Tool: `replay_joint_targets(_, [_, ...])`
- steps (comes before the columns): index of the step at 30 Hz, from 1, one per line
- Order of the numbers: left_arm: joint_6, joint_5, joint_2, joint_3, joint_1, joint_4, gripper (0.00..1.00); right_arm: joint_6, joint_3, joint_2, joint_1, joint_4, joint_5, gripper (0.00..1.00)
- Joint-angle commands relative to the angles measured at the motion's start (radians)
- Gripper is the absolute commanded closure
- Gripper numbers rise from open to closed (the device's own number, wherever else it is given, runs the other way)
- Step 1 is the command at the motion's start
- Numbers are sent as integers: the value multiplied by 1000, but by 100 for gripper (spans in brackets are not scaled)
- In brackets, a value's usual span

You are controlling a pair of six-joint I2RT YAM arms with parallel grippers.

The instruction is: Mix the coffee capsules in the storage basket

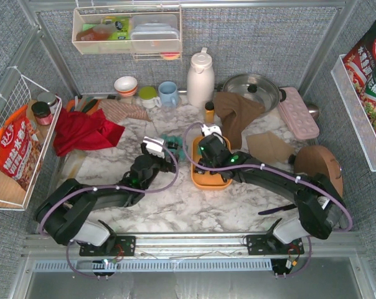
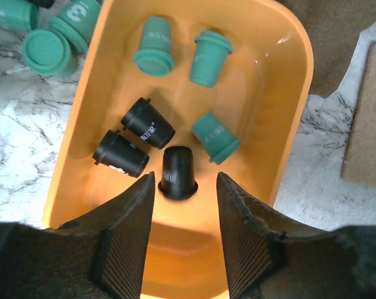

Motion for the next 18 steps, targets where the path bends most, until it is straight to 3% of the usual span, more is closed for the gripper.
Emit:
replay_joint_targets(1, [-22,32,25,16,1,-16,1,28,-13,6,-14,14,-31,48])
replay_joint_targets(7, [3,79,78,38,1,14,1,29,-26,-15,-31,21,-73,44])
replay_joint_targets(18, [-10,110,200,177,30,-85,13,11,-50,-85,-50,28,-107,44])
